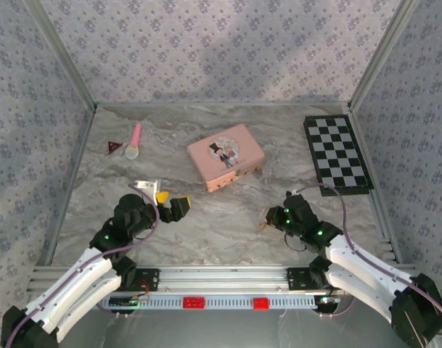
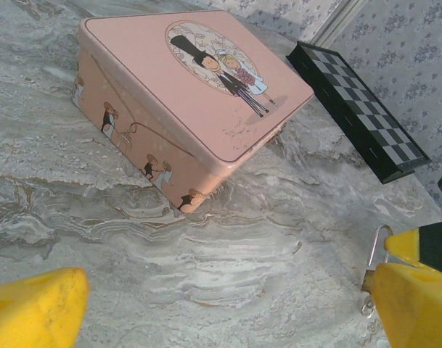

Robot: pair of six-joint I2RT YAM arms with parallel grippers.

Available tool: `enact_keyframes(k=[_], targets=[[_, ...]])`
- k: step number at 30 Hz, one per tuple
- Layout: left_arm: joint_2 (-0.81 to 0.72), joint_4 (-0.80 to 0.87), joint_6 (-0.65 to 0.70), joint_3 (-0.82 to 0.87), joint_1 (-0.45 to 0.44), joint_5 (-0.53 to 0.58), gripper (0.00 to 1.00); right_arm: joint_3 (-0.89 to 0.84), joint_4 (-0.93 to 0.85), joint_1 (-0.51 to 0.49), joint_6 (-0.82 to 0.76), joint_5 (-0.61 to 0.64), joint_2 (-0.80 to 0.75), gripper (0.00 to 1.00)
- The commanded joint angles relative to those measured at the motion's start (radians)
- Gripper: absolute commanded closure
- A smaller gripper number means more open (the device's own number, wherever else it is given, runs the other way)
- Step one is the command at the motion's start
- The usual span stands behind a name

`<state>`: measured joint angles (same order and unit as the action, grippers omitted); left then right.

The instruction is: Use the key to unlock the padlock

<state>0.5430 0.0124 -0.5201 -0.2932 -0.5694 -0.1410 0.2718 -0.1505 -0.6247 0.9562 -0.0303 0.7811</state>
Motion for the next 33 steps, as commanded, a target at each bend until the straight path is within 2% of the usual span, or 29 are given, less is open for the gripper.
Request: enact_keyframes(k=[1,10,19,28,31,33], targets=[[-0.012,-0.009,0.012,0.001,0.007,0.011,0.00,0.014,0.075,-0.006,0.003,-0.030,0.057,1.00],[-0.027,0.010,0.015,0.006,0.012,0.035,0.00,0.054,0.122,0.012,-0.019,-0.023,0.219,1.00],[-0.051,0.038,0.032,0.001,0.017,0.067,0.00,0.069,0.104,0.019,-0.041,-0.024,0.244,0.99],[-0.081,0.085,0.039,-0.018,0.030,0.135,0.00,0.100,-0.002,0.025,-0.081,0.004,0.216,0.73],[-0.085,0.137,0.006,-0.031,0.040,0.227,0.00,0.132,-0.050,0.025,-0.112,0.015,0.199,0.66],[-0.080,0.165,0.005,-0.043,0.056,0.240,0.00,0.152,-0.091,0.025,-0.126,0.034,0.185,0.64]])
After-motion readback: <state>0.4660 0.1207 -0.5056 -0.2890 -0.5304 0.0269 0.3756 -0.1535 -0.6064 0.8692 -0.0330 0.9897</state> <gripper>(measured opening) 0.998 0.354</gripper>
